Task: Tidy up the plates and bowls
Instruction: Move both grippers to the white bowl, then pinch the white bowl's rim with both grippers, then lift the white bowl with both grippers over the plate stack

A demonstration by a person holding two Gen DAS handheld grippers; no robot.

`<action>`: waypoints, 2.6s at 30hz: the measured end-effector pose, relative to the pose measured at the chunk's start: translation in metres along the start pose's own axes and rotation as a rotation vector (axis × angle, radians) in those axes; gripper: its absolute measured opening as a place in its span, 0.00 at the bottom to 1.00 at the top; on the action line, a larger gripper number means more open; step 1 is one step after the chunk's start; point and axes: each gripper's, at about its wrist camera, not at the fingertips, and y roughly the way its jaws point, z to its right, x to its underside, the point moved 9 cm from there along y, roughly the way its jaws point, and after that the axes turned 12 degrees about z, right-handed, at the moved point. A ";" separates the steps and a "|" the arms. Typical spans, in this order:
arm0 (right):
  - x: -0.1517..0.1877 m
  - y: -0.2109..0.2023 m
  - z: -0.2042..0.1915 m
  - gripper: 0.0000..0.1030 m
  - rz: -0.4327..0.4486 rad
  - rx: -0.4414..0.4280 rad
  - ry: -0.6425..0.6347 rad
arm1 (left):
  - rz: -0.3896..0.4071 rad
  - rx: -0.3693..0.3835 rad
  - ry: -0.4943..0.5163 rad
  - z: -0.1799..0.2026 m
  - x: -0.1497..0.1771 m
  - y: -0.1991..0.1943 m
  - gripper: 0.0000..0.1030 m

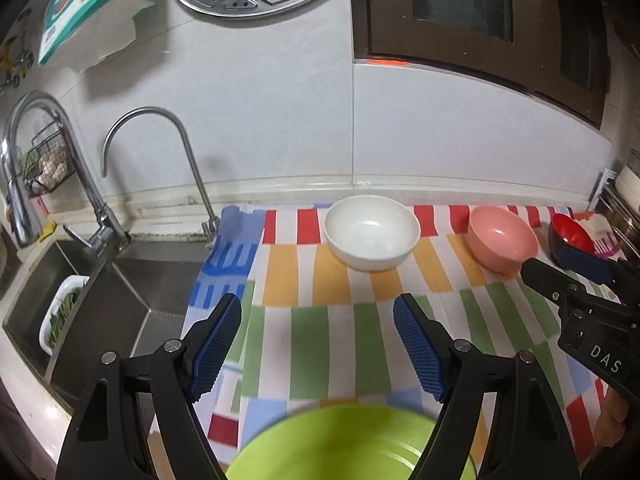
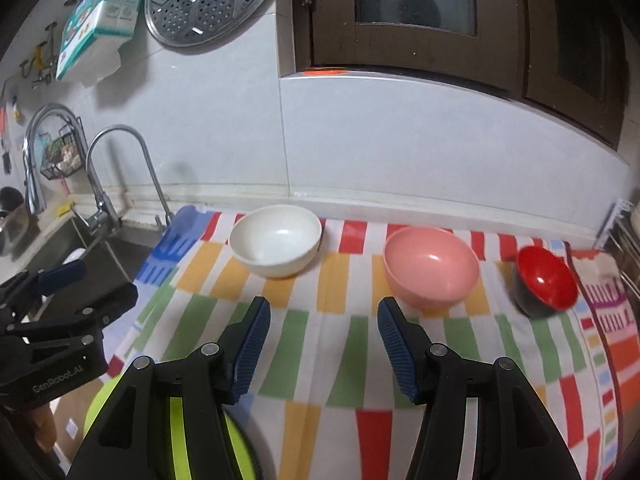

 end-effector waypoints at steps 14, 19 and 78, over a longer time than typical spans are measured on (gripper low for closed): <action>-0.033 0.088 0.002 0.55 -0.039 -0.049 -0.020 | -0.116 -0.014 0.033 -0.001 -0.018 0.092 0.76; -0.024 0.125 0.001 0.53 -0.112 -0.070 -0.001 | -0.158 -0.027 0.035 -0.006 -0.014 0.129 0.73; 0.008 0.165 0.007 0.10 -0.291 -0.103 0.099 | -0.257 0.148 0.027 0.027 0.001 0.170 0.11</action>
